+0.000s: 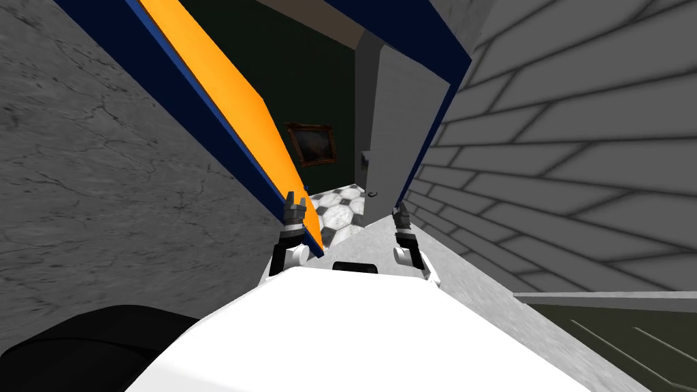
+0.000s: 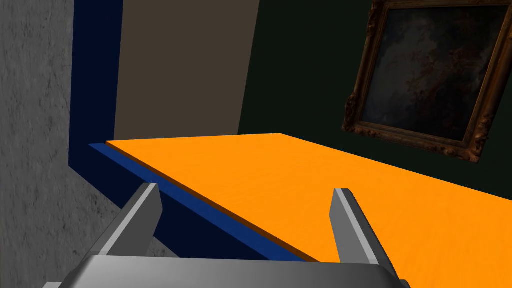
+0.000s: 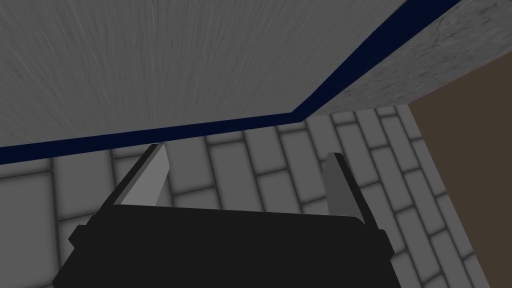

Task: Push the door open

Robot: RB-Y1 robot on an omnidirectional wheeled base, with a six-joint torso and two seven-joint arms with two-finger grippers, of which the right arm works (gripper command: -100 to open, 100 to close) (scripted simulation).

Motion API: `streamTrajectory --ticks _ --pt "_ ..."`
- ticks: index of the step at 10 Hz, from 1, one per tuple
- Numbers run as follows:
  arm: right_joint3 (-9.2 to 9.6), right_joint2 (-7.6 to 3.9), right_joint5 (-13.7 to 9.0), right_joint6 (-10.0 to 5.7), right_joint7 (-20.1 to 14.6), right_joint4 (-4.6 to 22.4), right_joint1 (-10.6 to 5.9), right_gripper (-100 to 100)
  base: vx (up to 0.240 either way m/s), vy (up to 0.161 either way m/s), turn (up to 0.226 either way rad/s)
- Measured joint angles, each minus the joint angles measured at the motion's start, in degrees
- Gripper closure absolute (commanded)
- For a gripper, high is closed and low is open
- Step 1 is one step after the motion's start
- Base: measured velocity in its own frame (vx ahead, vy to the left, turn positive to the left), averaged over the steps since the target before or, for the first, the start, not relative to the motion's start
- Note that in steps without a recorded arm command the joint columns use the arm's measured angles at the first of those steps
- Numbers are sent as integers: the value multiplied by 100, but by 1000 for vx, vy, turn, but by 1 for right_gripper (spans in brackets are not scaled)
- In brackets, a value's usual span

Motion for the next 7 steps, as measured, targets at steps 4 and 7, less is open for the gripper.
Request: streamTrajectory --ticks 4,7 --pt "8 -33 -1 -94 -13 593 -260 -100 56 -84 111" --pt "5 -81 -14 -253 -42 1166 -502 -100 52 -128 156"
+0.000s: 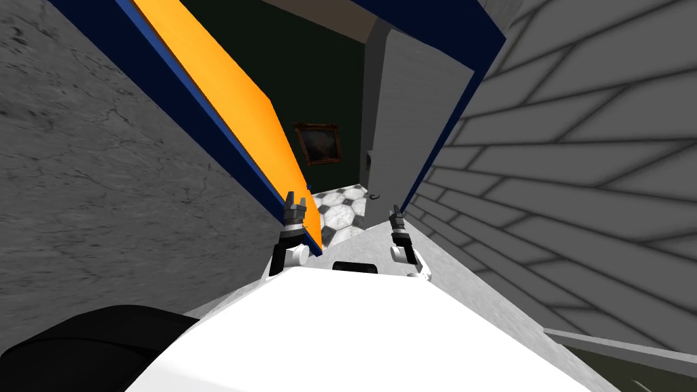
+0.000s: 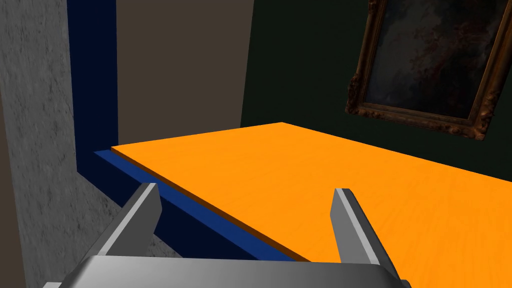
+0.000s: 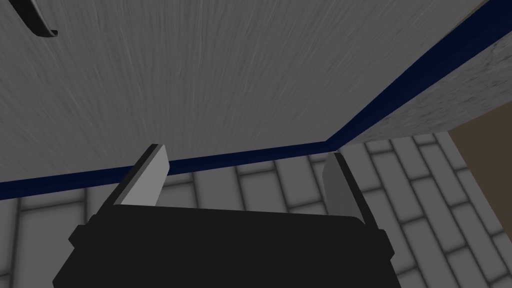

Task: Push the door open

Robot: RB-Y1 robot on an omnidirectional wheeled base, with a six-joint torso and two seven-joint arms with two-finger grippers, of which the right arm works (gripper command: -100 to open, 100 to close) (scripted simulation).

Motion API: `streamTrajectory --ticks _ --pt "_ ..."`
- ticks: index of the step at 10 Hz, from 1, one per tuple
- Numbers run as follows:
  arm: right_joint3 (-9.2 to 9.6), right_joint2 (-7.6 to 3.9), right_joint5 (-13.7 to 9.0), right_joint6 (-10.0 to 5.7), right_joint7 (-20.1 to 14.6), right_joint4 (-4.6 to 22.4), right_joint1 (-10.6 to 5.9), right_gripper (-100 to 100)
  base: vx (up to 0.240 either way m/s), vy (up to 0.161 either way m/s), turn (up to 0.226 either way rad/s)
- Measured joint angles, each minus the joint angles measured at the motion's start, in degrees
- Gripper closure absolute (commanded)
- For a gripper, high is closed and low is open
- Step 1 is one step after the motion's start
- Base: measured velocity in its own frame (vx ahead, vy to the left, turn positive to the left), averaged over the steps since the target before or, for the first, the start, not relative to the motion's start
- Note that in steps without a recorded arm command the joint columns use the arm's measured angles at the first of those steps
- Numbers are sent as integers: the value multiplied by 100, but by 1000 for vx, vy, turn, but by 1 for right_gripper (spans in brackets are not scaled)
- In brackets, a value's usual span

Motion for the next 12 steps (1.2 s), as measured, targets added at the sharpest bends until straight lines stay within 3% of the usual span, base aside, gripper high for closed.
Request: streamTrajectory --ticks 3,12 --pt "20 -2 3 -101 -7 417 -121 -100 40 -85 90" --pt "10 -75 -30 -410 -87 1791 -702 -100 35 -102 116"
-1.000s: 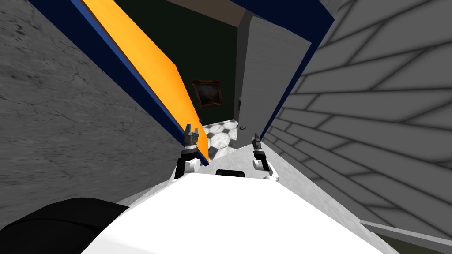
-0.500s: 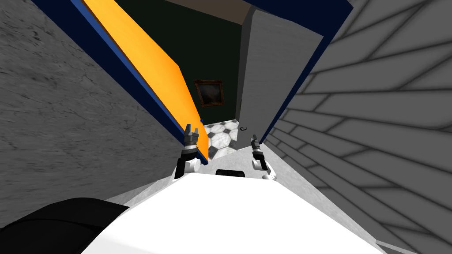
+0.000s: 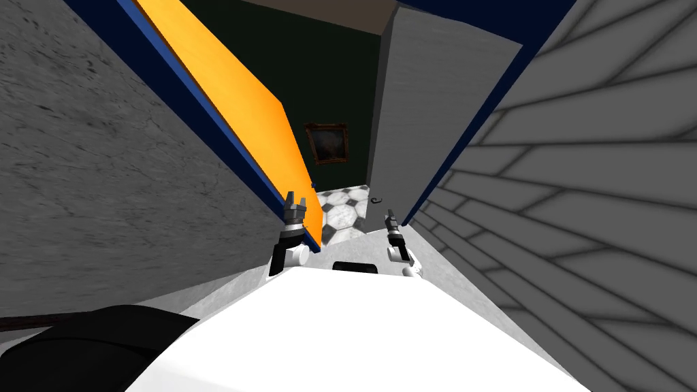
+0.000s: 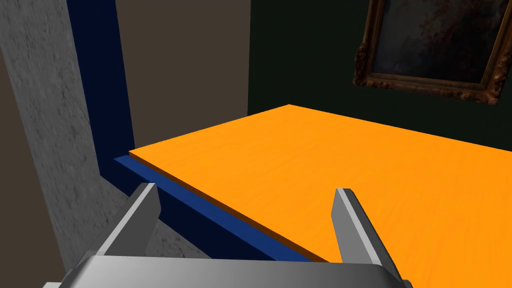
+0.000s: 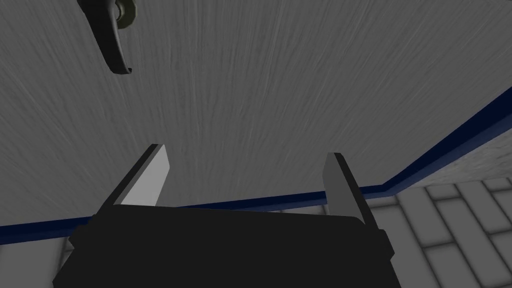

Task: Push the door open

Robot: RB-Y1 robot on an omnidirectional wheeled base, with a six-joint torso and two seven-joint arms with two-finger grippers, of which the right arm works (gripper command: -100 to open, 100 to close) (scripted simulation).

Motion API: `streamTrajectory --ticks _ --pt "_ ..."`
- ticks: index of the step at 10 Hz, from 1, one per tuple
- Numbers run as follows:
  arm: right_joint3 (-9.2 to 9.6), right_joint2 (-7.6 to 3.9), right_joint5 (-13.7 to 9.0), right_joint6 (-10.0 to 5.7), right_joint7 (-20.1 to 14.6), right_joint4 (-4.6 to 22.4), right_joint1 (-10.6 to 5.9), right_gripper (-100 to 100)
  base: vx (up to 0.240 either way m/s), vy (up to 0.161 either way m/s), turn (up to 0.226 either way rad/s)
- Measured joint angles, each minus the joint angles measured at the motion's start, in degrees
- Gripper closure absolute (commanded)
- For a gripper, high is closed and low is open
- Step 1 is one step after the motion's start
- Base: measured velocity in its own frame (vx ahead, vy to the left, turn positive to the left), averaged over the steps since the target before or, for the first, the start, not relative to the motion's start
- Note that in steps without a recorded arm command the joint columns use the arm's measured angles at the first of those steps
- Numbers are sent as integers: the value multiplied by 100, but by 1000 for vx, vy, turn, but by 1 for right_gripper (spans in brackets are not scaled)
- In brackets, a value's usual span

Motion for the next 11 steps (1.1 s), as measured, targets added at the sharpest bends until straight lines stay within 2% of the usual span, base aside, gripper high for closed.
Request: streamTrajectory --ticks 3,6,11 --pt "8 4 -2 -104 -13 409 -140 -100 32 -88 96" --pt "4 18 -11 -246 -28 988 -389 -100 28 -123 142" --pt "10 21 -23 -404 -72 1680 -656 -100 15 -102 106"
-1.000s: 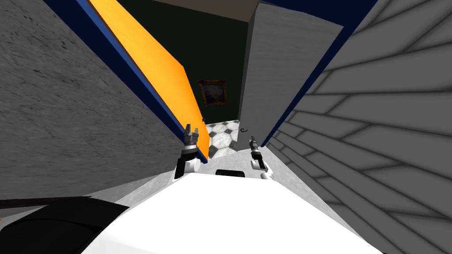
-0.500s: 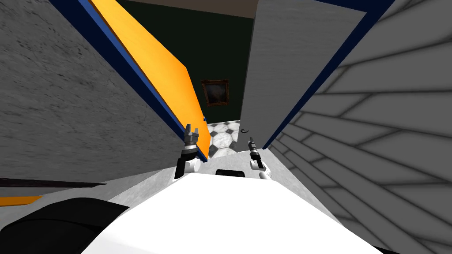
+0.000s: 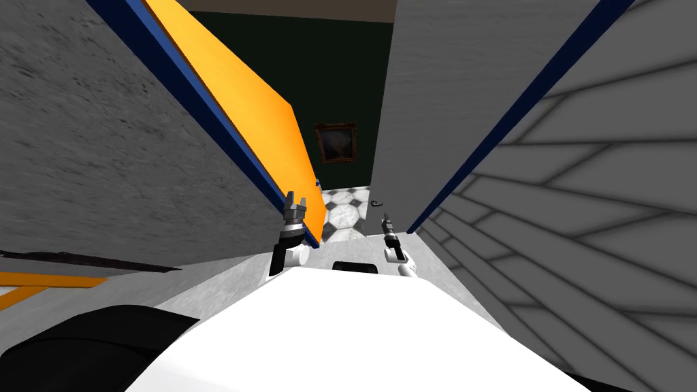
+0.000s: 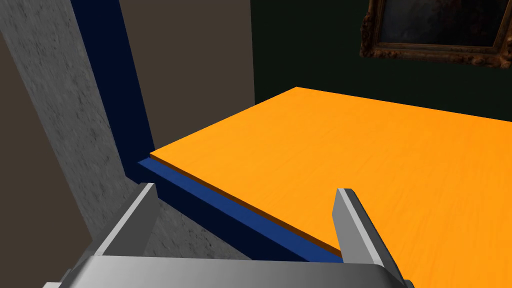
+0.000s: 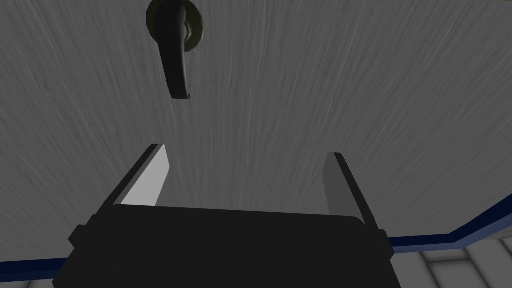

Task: Push the door open

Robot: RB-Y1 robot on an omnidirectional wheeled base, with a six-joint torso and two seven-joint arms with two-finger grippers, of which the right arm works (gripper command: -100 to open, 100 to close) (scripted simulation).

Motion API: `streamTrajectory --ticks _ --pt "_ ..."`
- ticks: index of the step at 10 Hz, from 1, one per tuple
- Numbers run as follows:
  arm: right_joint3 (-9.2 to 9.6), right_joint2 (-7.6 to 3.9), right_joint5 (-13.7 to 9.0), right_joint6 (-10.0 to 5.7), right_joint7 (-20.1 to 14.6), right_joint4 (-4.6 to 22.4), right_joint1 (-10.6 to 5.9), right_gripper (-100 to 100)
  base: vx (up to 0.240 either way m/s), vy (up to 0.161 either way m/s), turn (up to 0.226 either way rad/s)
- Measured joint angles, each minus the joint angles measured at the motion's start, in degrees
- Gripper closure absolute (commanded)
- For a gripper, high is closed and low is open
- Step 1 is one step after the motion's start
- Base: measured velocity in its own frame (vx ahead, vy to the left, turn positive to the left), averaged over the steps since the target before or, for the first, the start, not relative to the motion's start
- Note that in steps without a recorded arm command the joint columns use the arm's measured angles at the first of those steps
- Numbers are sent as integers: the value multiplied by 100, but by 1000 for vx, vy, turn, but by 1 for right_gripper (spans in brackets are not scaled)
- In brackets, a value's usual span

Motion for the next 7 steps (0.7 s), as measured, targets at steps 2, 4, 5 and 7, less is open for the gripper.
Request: streamTrajectory --ticks 2,4,5,7 --pt "-4 38 -4 -81 12 369 -165 -100 16 -132 110" --pt "-2 39 -10 -174 -13 698 -287 -100 18 -122 117" --pt "2 50 -11 -185 -20 792 -325 -100 17 -111 110" --pt "4 61 -15 -233 -39 1065 -437 -100 4 -114 107"
